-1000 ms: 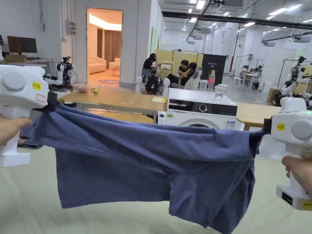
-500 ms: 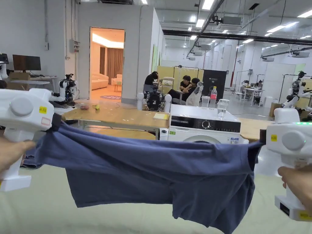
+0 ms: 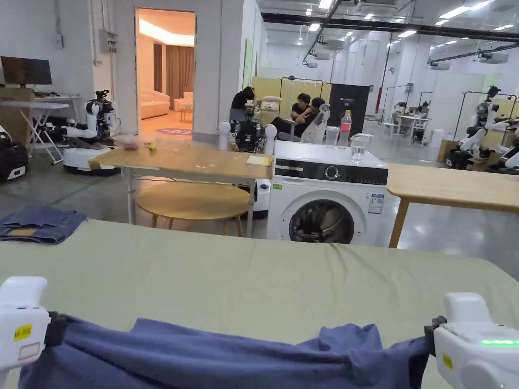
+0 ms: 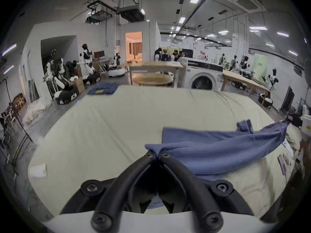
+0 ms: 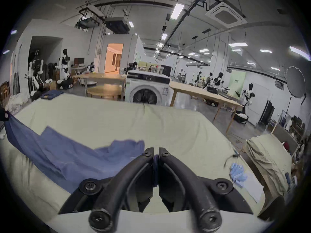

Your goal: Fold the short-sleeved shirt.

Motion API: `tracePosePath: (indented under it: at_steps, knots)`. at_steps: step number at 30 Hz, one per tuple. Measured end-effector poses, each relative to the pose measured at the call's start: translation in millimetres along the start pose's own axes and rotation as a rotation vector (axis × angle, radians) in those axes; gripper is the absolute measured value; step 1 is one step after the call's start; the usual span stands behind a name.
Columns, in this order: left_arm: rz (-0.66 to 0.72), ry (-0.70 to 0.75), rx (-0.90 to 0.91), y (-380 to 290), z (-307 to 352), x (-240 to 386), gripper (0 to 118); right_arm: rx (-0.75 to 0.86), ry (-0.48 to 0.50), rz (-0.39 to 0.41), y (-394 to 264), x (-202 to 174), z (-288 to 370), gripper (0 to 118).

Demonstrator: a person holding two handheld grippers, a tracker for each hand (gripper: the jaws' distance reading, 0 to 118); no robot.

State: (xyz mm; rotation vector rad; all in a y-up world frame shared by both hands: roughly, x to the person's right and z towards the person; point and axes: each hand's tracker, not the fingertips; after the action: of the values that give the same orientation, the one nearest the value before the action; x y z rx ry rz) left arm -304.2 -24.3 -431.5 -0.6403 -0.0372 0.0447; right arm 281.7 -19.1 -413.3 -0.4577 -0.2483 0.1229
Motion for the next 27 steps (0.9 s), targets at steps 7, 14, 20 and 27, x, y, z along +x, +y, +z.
tracePosePath:
  at_steps: [7, 14, 20, 27]
  knots:
    - [0.063, -0.029, -0.144, -86, -7, -2, 0, -0.153, 0.038, -0.07, -78, 2, 3, 1]
    - [0.077, -0.012, -0.187, -107, -29, -10, 0, -0.205, 0.035, -0.098, -117, -2, -13, 3]
    - [0.014, -0.051, -0.063, -97, -13, 10, 36, -0.107, 0.071, -0.11, -104, -23, 12, 50]
    - [-0.039, -0.058, 0.082, -96, 2, 56, 30, 0.036, 0.106, -0.154, -89, -73, 47, 35]
